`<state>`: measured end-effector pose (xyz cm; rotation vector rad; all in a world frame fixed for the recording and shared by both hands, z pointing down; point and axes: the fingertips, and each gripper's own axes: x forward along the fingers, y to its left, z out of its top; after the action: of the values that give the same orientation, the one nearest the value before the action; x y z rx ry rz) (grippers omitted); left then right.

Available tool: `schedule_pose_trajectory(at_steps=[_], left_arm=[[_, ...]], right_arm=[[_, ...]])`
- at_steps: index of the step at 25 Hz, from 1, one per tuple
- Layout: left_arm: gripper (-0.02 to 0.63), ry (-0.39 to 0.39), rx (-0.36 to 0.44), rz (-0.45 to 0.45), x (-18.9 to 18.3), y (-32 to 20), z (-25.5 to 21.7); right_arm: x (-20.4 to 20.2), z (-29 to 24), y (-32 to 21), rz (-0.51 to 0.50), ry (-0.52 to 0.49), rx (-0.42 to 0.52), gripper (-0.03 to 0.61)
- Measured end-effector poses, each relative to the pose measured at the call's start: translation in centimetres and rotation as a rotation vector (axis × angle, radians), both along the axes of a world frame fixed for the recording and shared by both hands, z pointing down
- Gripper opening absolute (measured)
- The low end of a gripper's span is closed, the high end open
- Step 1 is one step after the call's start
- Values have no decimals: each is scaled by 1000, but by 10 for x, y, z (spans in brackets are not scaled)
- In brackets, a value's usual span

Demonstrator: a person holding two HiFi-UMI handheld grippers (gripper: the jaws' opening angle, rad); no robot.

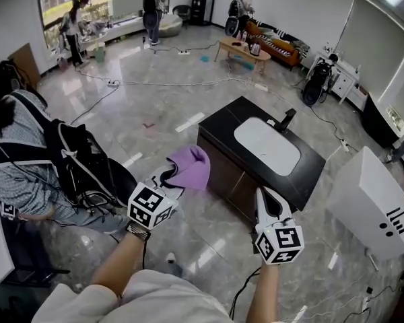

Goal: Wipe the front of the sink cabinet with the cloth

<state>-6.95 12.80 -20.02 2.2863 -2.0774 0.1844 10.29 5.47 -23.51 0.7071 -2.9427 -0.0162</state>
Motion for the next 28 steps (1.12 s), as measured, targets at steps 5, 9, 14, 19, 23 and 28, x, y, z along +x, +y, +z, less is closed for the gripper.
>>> schedule_pose_trajectory(at_steps=[5, 9, 14, 19, 23, 28], left_arm=[[44, 15, -2, -32, -43, -27, 4], [44, 30, -4, -50, -78, -47, 11], [44, 39, -12, -59, -118, -75, 28], [44, 40, -11, -72, -158, -92, 34], [44, 53, -8, -85, -186, -106, 47], [46, 49, -22, -98, -224, -131, 84]], right_arm=[[-32, 2, -25, 3, 5, -3, 8], [-58, 8, -49, 22, 6, -15, 8], [-96, 18, -78, 42, 8, -14, 8], [-127, 26, -98, 59, 11, -36, 8], [-150, 40, -112, 45, 30, -36, 8], [-180, 65, -133, 25, 28, -19, 8]])
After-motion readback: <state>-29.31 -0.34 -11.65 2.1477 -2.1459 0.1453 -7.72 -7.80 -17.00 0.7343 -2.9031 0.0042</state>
